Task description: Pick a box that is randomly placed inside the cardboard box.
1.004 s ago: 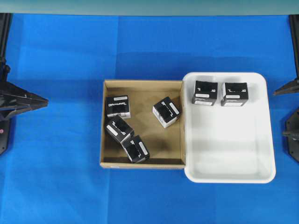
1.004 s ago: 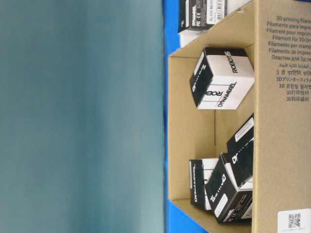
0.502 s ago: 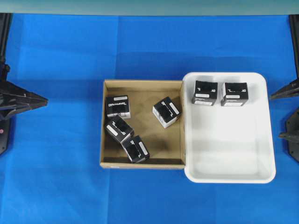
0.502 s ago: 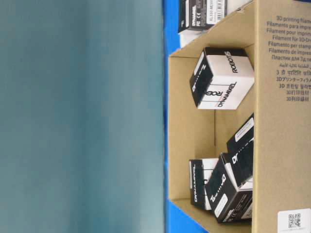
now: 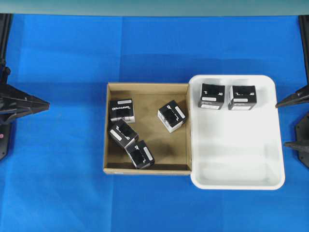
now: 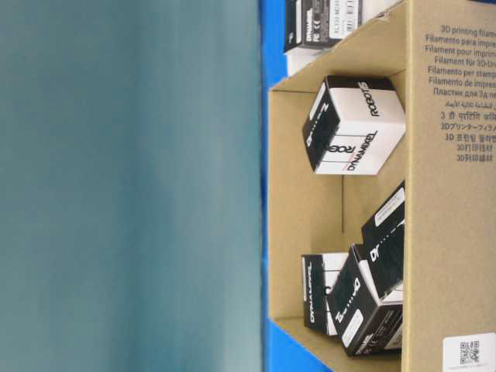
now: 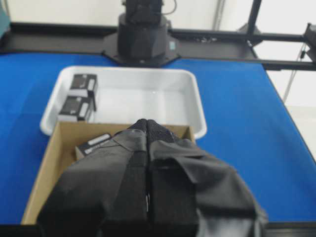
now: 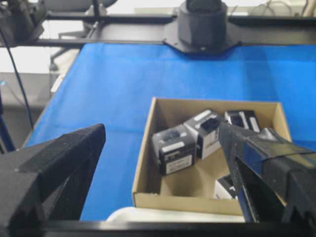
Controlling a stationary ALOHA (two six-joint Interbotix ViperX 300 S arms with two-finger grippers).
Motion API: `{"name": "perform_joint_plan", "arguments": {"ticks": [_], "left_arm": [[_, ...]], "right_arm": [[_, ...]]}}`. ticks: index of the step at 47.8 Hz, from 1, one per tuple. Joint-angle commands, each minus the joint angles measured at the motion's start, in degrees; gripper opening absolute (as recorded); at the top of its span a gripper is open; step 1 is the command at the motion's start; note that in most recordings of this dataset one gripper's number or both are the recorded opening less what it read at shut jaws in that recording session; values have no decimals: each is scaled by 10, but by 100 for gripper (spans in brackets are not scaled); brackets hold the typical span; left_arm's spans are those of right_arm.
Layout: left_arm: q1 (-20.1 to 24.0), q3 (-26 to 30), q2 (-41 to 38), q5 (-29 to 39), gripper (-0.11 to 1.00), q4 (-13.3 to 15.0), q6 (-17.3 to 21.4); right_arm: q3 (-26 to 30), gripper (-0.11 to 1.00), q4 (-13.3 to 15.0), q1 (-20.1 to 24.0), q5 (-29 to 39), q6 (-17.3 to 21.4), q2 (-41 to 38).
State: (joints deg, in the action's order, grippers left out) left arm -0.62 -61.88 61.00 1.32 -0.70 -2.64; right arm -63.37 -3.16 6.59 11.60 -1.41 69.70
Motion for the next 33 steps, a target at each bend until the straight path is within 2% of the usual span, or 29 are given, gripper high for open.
{"name": "perform_joint_plan", "arguments": {"ticks": [1,33], "left_arm": [[-1,8,-2,-4,-7,-2,0],[-1,6,9,4,-7,-2,0]], "right_arm": [[4,99,0,-1,-11,3,-1],[-9,99,0,-1,-40,-1,-20]]}}
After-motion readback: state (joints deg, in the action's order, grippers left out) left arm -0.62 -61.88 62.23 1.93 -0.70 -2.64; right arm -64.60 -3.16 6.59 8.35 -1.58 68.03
